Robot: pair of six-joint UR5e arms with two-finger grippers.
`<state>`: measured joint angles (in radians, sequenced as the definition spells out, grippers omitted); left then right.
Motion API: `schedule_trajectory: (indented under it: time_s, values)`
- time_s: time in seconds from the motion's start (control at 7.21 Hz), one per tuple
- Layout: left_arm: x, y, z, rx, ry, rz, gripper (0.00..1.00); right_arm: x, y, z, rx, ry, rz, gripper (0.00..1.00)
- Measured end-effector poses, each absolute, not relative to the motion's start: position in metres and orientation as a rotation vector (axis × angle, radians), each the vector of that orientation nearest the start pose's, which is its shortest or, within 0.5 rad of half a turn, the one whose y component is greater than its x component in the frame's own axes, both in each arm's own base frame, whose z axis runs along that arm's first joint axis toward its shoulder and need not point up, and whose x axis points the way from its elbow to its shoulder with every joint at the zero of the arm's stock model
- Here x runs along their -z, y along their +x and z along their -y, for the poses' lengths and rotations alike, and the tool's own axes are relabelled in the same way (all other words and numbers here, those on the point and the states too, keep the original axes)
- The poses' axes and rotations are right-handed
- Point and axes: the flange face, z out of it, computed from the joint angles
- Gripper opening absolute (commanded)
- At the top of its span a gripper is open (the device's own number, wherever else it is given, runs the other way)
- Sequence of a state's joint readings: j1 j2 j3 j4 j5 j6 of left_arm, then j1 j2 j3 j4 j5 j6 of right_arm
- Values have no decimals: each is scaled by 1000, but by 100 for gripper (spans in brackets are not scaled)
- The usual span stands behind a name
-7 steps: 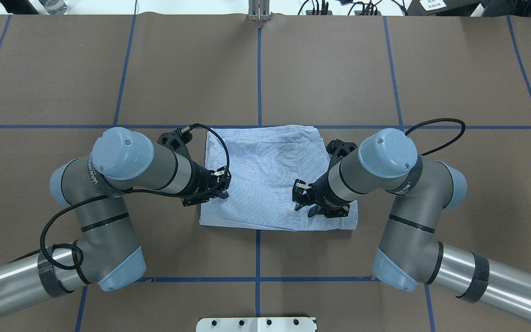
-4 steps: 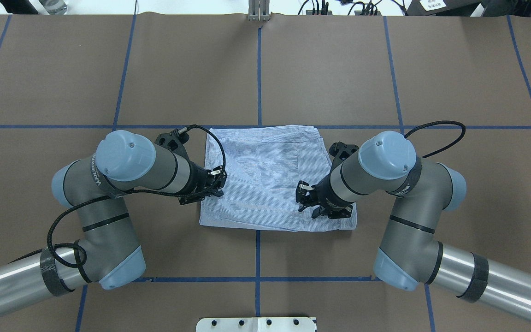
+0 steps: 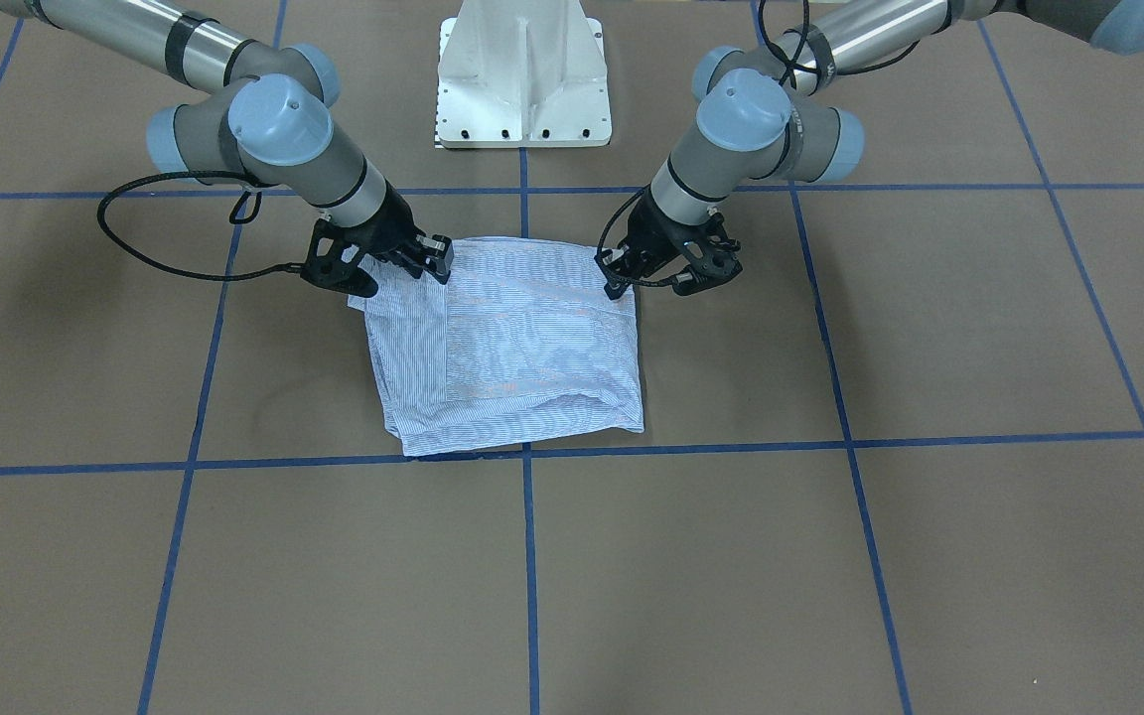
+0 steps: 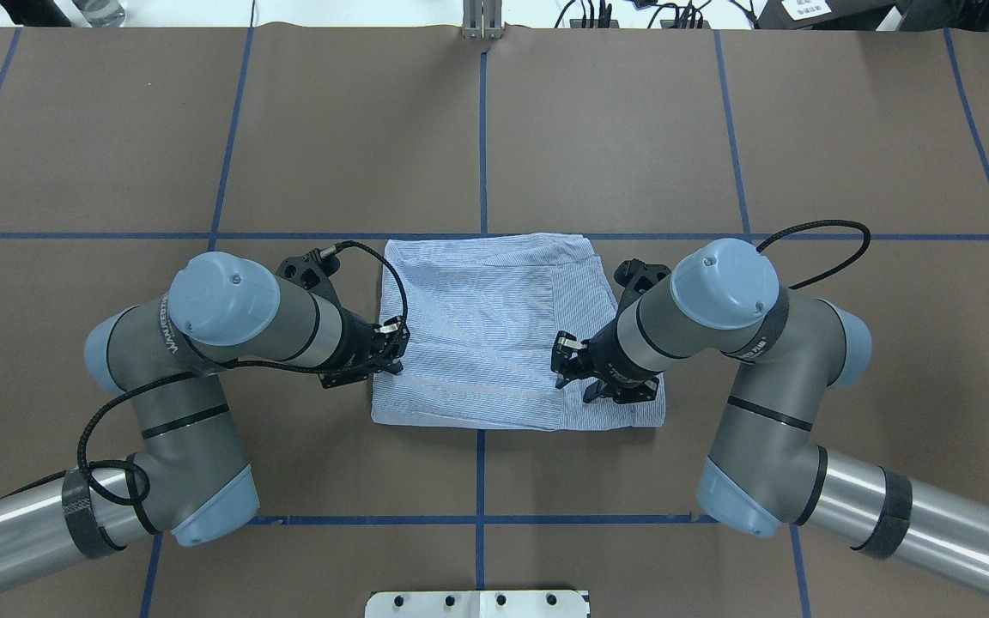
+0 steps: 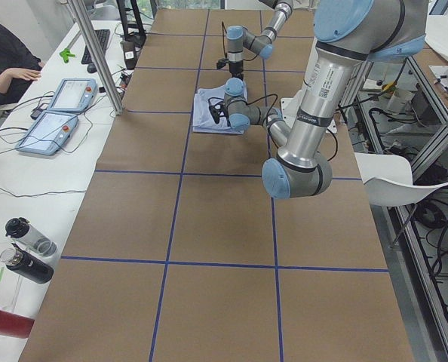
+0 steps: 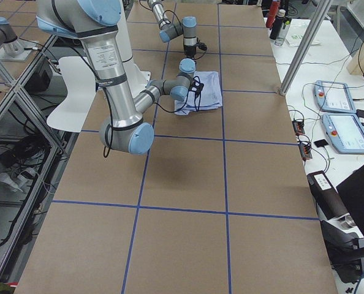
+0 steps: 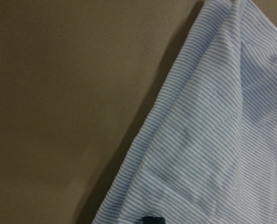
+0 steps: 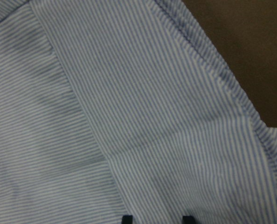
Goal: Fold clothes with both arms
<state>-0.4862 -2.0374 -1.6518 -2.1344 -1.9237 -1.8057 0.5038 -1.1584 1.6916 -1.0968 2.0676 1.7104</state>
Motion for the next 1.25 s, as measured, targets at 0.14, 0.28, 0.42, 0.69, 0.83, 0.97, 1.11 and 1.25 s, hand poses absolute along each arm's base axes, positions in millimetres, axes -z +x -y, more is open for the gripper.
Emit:
schedule_trajectory:
  time_s: [0.14, 0.28, 0.42, 0.69, 0.83, 0.97, 1.11, 1.25]
  values:
    - [-290, 535, 386, 436, -184, -1138, 0, -315, -514, 382, -330, -268, 1053, 46]
    - [-290, 540, 379, 429, -193, -1137, 0, -316, -514, 384, -333, -267, 1053, 47]
    - [-288, 541, 374, 427, -200, -1137, 0, -316, -511, 387, -337, -265, 1054, 59]
    - [-266, 532, 366, 424, -207, -1127, 99, -310, -495, 404, -362, -251, 1070, 100]
    - [-249, 518, 366, 428, -199, -1123, 100, -305, -480, 419, -388, -232, 1084, 100]
    - [-234, 498, 376, 445, -177, -1137, 100, -303, -457, 441, -423, -206, 1096, 100]
    - [-221, 474, 391, 453, -135, -1162, 100, -302, -428, 466, -442, -162, 1110, 100]
    - [-213, 447, 410, 420, -55, -1181, 100, -306, -396, 489, -415, -87, 1115, 100]
